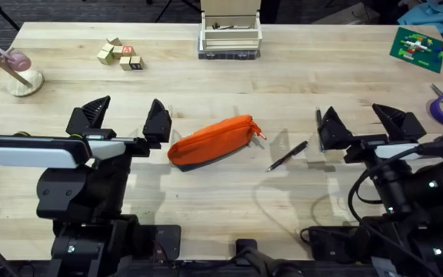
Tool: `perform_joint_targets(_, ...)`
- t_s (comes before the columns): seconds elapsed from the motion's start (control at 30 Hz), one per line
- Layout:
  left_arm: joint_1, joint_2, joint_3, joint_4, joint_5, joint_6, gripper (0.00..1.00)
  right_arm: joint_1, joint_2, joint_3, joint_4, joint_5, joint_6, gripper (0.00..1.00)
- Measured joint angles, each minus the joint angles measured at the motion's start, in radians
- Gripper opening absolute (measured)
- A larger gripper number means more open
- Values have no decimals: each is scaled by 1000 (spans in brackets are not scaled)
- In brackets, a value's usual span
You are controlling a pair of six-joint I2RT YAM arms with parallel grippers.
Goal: Unzip the bag, pick up the pens from the table one at a time and place them inside, then zip the bag closed.
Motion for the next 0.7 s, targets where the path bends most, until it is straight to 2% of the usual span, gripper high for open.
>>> perform_joint_targets(0.57,3,0,0,-3,-3,2,994,0,0,0,-1,2,0,998)
perform_joint_targets(0.7,3,0,5,-16,1,3,993,0,0,1,0,-31,0,996)
